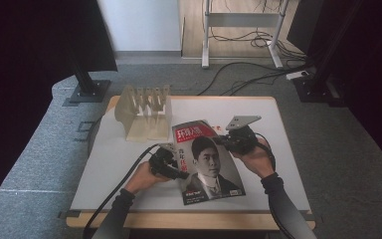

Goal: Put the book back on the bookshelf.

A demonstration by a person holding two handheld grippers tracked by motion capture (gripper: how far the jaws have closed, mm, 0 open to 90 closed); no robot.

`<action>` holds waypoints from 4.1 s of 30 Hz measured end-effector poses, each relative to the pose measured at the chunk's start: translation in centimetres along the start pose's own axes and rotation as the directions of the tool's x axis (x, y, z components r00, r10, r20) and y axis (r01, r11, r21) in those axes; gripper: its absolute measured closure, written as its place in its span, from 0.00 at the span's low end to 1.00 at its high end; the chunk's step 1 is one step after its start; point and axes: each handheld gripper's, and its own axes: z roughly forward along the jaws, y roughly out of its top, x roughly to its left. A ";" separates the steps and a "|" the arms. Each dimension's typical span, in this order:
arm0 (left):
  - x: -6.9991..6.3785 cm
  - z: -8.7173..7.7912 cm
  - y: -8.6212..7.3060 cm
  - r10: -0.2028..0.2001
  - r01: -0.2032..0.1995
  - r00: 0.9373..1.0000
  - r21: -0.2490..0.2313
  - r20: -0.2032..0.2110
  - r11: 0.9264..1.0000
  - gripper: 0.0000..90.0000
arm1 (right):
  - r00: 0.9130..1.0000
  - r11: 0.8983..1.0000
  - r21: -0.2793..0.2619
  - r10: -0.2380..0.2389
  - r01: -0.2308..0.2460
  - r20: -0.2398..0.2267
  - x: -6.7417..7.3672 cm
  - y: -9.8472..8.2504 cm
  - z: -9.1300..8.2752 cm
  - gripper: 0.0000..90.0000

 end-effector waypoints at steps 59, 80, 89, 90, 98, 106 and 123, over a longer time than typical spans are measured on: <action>-7.6 -10.9 8.3 0.209 -0.325 0.877 -0.212 -0.432 0.922 0.77 | 0.996 0.993 -0.120 -0.009 0.020 0.089 -0.9 -0.4 -3.1 0.94; -7.2 -11.2 8.6 0.191 -0.308 0.876 -0.210 -0.443 0.928 0.96 | 0.975 0.991 -0.101 0.108 -0.089 0.194 -2.7 -5.4 -4.0 0.47; -6.9 -12.5 8.2 0.150 -0.271 0.886 -0.227 -0.438 0.935 0.97 | 0.965 0.992 -0.049 0.125 -0.116 0.231 -2.8 -9.2 -2.9 0.28; -6.9 -12.7 8.1 0.146 -0.267 0.887 -0.229 -0.439 0.936 0.97 | 0.965 0.992 -0.041 0.129 -0.123 0.230 -2.7 -9.6 -2.7 0.28; -6.7 -14.4 7.3 0.101 -0.229 0.890 -0.245 -0.445 0.942 0.97 | 0.963 0.988 0.015 0.149 -0.156 0.226 -1.8 -12.3 -1.1 0.15; -7.0 -16.2 6.5 0.074 -0.215 0.884 -0.259 -0.462 0.942 0.97 | 0.953 0.979 0.072 0.169 -0.193 0.252 -1.4 -14.3 0.3 0.07; -6.4 -20.6 2.9 -0.059 -0.132 0.863 -0.337 -0.502 0.932 0.97 | 0.938 0.960 0.123 0.213 -0.253 0.273 -1.6 -17.0 1.8 0.00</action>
